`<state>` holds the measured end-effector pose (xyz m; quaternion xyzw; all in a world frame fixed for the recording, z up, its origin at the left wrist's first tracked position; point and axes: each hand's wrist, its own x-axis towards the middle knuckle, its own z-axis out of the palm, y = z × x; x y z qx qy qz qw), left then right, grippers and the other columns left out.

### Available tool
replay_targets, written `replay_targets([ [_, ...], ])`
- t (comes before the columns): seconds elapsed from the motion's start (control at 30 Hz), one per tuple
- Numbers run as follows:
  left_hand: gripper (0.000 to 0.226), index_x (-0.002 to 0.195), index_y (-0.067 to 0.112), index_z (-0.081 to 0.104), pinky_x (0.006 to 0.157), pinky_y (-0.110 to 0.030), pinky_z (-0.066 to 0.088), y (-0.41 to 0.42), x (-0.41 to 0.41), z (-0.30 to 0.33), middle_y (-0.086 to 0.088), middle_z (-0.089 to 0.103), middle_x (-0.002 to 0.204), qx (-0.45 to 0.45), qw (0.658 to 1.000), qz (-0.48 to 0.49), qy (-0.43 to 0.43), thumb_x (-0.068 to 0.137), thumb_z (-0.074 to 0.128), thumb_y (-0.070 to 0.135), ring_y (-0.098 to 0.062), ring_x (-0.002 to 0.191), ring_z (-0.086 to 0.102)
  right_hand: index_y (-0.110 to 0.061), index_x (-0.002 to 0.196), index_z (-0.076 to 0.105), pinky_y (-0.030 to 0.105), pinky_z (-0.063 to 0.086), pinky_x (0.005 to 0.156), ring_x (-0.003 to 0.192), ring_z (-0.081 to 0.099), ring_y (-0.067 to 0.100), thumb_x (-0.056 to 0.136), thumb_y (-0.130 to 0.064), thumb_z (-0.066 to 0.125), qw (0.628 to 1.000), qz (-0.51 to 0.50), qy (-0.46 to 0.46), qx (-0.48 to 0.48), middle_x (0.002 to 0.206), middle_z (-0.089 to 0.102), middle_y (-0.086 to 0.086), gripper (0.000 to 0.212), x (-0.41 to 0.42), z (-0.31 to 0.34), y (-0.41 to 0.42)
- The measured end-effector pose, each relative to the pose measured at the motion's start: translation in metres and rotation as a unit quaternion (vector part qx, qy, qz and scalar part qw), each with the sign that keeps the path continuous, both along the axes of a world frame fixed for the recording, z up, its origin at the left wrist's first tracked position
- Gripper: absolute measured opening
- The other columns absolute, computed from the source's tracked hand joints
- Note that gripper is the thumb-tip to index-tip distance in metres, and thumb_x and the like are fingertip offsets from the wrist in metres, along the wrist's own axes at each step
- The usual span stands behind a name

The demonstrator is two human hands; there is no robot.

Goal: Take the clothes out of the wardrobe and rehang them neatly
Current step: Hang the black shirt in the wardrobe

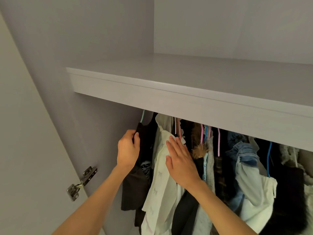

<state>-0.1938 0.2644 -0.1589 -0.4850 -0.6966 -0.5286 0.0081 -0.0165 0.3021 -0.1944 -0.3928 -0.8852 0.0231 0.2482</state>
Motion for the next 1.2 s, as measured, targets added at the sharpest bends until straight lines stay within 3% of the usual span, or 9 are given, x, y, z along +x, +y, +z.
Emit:
replay_targets([
  [0.23,0.014,0.098,0.002,0.06,0.049,-0.013,0.036,-0.05,-0.008,-0.006,0.008,0.049,0.062,0.008,1.0,0.023,-0.007,0.094,0.05,0.01,-0.01,0.044,0.042,-0.009,0.121,0.061,0.045,0.007,0.114,0.13,0.043,0.027,0.088,-0.032,0.026,0.995,-0.069,-0.054,0.053,0.135,0.052,0.012,0.053,-0.011,0.013,-0.009],
  [0.33,0.014,0.1,0.005,0.061,0.048,-0.013,0.036,-0.074,-0.012,-0.012,0.006,0.052,0.064,0.003,1.0,0.025,-0.006,0.094,0.05,0.013,-0.007,0.051,0.049,-0.005,0.128,0.054,0.042,0.016,0.114,0.133,0.039,0.027,0.096,-0.027,0.029,0.999,-0.012,0.015,0.027,0.136,0.051,0.014,0.047,-0.032,0.035,-0.025],
  [0.4,0.014,0.1,0.007,0.061,0.05,-0.012,0.037,-0.09,-0.015,-0.016,0.006,0.054,0.064,-0.004,1.0,0.021,0.005,0.094,0.05,0.014,-0.006,0.055,0.05,-0.008,0.143,0.033,0.029,0.019,0.113,0.139,0.029,0.019,0.1,-0.024,0.034,0.99,0.041,0.084,-0.101,0.146,0.038,0.008,0.045,-0.052,0.05,-0.04],
  [0.53,0.011,0.097,0.013,0.062,0.053,-0.007,0.035,-0.128,-0.017,-0.027,0.015,0.051,0.065,-0.024,0.999,-0.003,0.044,0.093,0.053,0.016,-0.003,0.062,0.052,-0.006,0.148,0.012,0.027,0.032,0.104,0.132,0.039,0.017,0.099,-0.027,0.038,0.916,0.073,0.191,-0.344,0.141,0.045,0.004,0.059,-0.101,0.066,-0.068],
  [0.6,0.012,0.097,0.012,0.062,0.054,-0.006,0.035,-0.146,-0.015,-0.037,0.017,0.05,0.071,-0.035,0.997,-0.005,0.062,0.093,0.054,0.018,-0.003,0.065,0.052,-0.001,0.141,0.027,0.031,0.042,0.096,0.115,0.055,0.023,0.099,-0.022,0.039,0.874,0.047,0.263,-0.406,0.117,0.059,0.008,0.048,-0.121,0.067,-0.077],
  [0.73,0.027,0.095,0.014,0.062,0.05,-0.007,0.03,-0.182,-0.015,-0.054,0.011,0.053,0.077,-0.082,0.992,0.013,0.091,0.092,0.043,0.035,0.0,0.066,0.043,-0.004,0.111,0.051,0.033,0.054,0.073,0.082,0.062,0.023,0.099,-0.013,0.04,0.706,-0.011,0.398,-0.585,0.095,0.062,0.009,0.018,-0.134,0.06,-0.096],
  [0.83,0.035,0.096,0.016,0.064,0.055,-0.011,0.031,-0.208,-0.016,-0.063,0.012,0.051,0.077,-0.118,0.985,0.009,0.127,0.09,0.038,0.039,0.001,0.064,0.039,-0.006,0.091,0.054,0.037,0.053,0.076,0.076,0.061,0.02,0.098,-0.012,0.043,0.692,-0.03,0.373,-0.618,0.086,0.063,0.009,0.014,-0.132,0.04,-0.108],
  [0.97,0.037,0.1,0.017,0.067,0.073,-0.024,0.044,-0.235,-0.008,-0.069,0.006,0.061,0.083,-0.146,0.98,-0.026,0.132,0.094,0.037,0.038,-0.009,0.075,0.054,-0.007,0.092,0.055,0.032,0.05,0.066,0.074,0.056,0.017,0.098,-0.013,0.045,0.671,-0.042,0.333,-0.661,0.082,0.061,0.007,0.012,-0.127,0.017,-0.122],
  [1.2,0.043,0.106,0.014,0.067,0.08,-0.026,0.048,-0.266,0.019,-0.081,0.001,0.063,0.096,-0.15,0.983,0.087,0.062,0.097,0.032,0.038,-0.012,0.089,0.059,-0.011,0.093,0.057,0.024,0.042,0.048,0.058,0.045,0.014,0.097,-0.011,0.046,0.729,0.053,0.166,-0.662,0.073,0.055,0.006,0.011,-0.08,-0.004,-0.137],
])
